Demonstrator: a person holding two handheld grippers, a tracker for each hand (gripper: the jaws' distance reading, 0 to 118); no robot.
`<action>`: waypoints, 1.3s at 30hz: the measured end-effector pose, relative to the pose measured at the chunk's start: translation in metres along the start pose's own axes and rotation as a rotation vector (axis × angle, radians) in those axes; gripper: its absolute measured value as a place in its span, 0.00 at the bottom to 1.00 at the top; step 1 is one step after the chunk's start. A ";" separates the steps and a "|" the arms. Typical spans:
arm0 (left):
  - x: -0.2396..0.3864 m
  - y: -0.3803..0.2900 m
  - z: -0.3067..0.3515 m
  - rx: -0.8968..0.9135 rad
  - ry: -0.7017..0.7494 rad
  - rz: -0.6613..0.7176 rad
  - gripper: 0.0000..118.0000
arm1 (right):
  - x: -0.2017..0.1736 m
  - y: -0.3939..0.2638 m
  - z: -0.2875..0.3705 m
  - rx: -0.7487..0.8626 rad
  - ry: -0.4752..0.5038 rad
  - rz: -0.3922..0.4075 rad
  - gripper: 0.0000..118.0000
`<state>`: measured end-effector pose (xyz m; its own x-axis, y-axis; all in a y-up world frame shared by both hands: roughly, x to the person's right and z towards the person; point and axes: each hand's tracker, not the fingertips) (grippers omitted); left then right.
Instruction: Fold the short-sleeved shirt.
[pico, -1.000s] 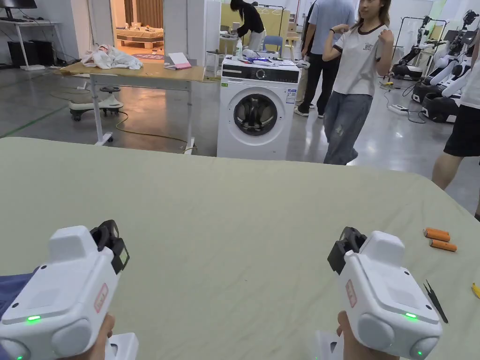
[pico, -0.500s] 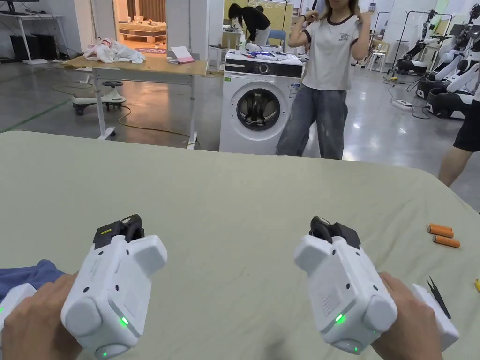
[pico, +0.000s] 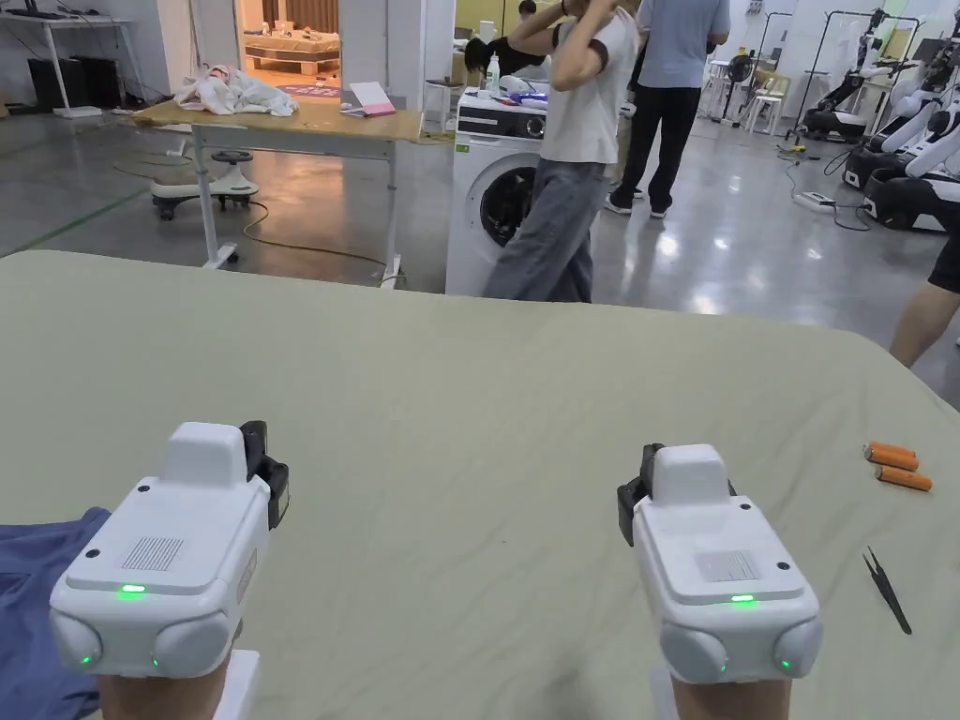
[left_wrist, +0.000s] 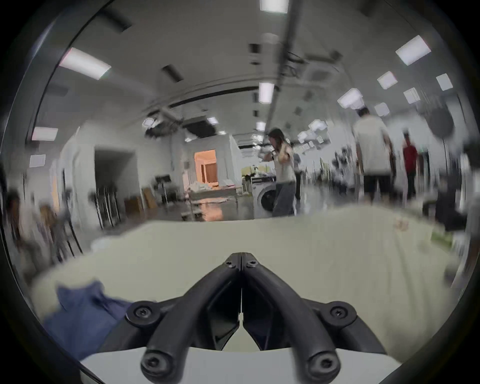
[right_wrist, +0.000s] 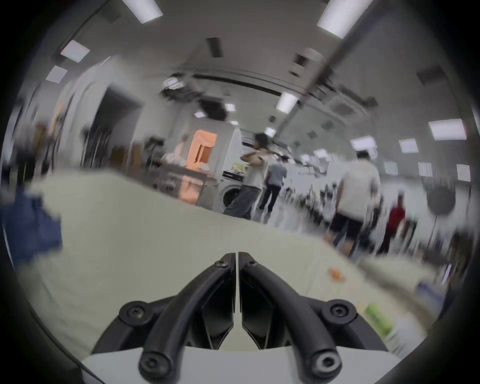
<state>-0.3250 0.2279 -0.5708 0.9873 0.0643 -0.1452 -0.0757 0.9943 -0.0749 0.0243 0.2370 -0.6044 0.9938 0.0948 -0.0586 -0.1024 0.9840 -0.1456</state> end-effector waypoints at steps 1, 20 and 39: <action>0.003 -0.001 0.001 0.005 0.009 0.032 0.00 | 0.003 -0.002 0.000 -0.002 -0.005 -0.078 0.01; -0.024 0.014 0.016 -0.138 0.003 -0.104 0.00 | -0.009 -0.007 0.012 0.001 -0.010 -0.035 0.01; -0.294 -0.037 0.026 -0.800 0.299 0.092 0.00 | -0.045 -0.033 -0.003 -0.102 0.090 0.012 0.01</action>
<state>-0.6091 0.1749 -0.4995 0.9025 0.0051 -0.4308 -0.3409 0.6199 -0.7068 -0.0176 0.1996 -0.5999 0.9850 0.0886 -0.1484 -0.1232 0.9621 -0.2433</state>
